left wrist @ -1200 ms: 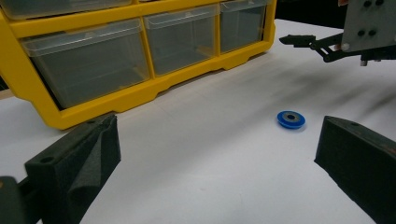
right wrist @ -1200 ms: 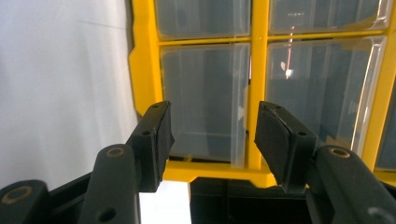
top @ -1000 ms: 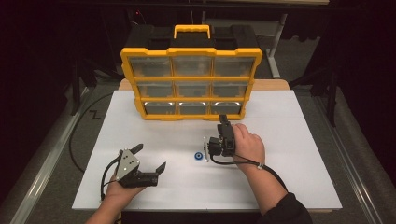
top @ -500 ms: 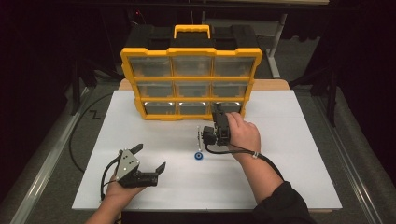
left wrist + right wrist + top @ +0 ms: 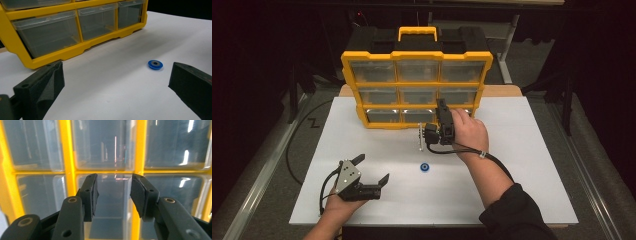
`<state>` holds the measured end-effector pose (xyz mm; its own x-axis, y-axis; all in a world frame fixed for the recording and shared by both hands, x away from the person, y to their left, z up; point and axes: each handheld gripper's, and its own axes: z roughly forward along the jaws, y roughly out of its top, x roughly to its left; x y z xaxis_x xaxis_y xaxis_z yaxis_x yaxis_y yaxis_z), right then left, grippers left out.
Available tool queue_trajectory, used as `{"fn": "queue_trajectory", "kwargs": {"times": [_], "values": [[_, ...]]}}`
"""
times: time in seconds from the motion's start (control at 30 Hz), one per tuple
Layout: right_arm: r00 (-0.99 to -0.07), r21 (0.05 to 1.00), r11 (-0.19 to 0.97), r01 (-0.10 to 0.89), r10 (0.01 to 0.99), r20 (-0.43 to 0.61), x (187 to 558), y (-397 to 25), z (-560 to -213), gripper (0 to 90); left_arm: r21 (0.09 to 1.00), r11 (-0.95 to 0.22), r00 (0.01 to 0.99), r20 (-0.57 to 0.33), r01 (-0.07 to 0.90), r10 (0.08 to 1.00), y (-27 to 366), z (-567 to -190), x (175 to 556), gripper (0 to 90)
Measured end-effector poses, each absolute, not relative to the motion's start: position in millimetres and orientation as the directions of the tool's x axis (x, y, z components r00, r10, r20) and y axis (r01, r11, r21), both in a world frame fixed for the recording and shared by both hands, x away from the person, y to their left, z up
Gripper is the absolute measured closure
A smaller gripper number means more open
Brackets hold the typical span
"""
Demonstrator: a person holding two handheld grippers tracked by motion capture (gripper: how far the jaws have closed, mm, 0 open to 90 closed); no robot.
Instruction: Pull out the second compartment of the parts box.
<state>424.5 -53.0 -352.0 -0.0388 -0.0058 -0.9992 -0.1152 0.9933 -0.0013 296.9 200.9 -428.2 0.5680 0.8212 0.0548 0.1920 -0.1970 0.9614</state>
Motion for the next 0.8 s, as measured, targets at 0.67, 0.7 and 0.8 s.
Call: {"fn": "queue_trajectory", "kwargs": {"times": [0.67,0.7,0.8], "values": [[0.004,0.02,0.992,-0.123,0.02,-1.0,433.2,-34.1,-306.5,61.8,0.961,-0.197,0.571,0.054,0.192,0.819,201.6,-427.9,296.4,0.6],[0.004,0.03,0.992,-0.123,0.031,-1.0,433.6,-33.7,-306.2,62.0,0.961,-0.197,0.572,0.053,0.192,0.819,201.6,-427.9,296.4,0.6],[0.01,0.023,0.992,-0.126,0.024,-1.0,435.3,-31.9,-301.8,62.9,0.961,-0.197,0.571,0.053,0.192,0.819,201.7,-427.9,296.4,0.6]]}}
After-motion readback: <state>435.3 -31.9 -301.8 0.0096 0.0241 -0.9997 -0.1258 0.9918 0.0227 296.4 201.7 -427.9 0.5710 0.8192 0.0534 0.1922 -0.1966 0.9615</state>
